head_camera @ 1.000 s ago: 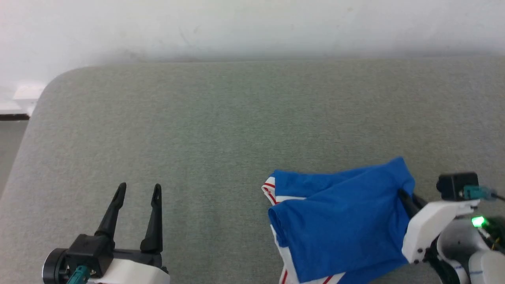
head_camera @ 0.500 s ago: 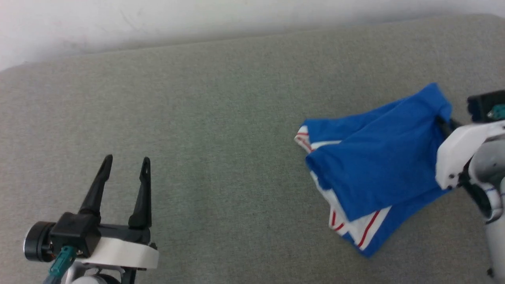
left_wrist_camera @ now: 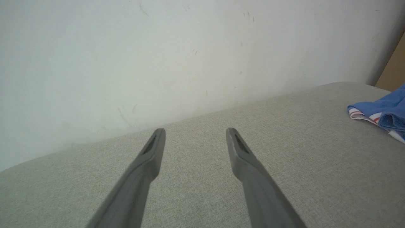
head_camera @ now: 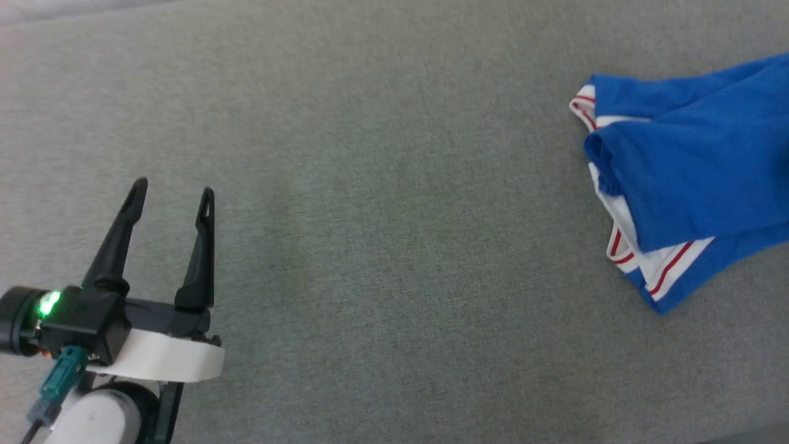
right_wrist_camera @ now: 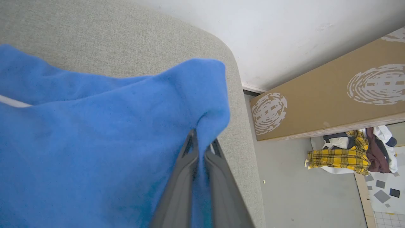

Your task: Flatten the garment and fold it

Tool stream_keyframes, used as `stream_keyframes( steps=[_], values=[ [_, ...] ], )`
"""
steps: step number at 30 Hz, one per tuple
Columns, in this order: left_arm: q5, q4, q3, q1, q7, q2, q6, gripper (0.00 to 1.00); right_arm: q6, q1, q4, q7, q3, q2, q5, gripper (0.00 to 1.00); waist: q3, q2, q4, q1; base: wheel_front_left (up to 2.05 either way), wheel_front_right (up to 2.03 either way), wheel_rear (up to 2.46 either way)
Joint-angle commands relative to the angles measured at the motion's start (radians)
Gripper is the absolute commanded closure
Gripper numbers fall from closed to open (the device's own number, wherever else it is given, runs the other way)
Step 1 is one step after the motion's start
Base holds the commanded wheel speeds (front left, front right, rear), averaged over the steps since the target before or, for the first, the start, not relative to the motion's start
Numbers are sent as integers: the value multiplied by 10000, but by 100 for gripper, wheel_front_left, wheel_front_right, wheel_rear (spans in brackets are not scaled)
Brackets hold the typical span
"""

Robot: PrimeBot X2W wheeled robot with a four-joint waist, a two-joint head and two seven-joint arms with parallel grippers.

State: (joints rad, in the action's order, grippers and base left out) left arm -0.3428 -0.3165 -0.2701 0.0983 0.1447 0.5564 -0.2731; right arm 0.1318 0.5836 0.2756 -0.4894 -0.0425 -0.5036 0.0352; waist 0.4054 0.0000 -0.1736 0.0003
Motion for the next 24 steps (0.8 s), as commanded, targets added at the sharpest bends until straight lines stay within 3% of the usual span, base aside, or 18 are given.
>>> stream_keyframes(
  steps=[1, 10, 16, 17, 19, 20, 21, 24],
  values=[
    [117, -102, 26, 210, -65, 85, 58, 0, -11, 247, 50, 84, 48, -81, -127, 100, 690, 0, -440, -3, 0, 0, 0],
    [399, -576, -14, 879, -298, 332, 139, 0, -11, 906, 730, 410, -342, -797, -972, 100, 1620, 0, -474, -3, 0, 0, 0],
    [375, -610, 52, 1173, 284, 132, 125, 0, -11, 876, 1192, 849, -824, -458, -1281, 100, 1930, 0, -411, -3, 0, 0, 0],
    [362, -611, 71, 1209, 446, 69, 123, 0, -11, 876, 1259, 902, -865, -377, -1326, 96, 1948, 0, -397, -3, 0, 0, 0],
    [370, -579, 89, 1253, 688, -7, 154, 0, -11, 883, 1379, 1023, -948, -227, -1457, 54, 1960, 0, -358, -3, 0, 0, 0],
    [326, -560, 104, 1266, 782, -73, 175, 0, -11, 891, 1434, 1081, -981, -164, -1529, 6, 1950, 0, -340, -3, 0, 0, 0],
    [287, -528, 113, 1274, 855, -117, 215, 0, -11, 902, 1486, 1126, -1002, -116, -1595, 0, 1920, 0, -320, -3, 0, 0, 0],
    [162, -436, 223, 1260, 1018, -295, 252, 0, -11, 910, 1610, 1228, -1049, -16, -1726, 0, 1753, 0, -249, -3, 0, 0, 0]
  ],
)
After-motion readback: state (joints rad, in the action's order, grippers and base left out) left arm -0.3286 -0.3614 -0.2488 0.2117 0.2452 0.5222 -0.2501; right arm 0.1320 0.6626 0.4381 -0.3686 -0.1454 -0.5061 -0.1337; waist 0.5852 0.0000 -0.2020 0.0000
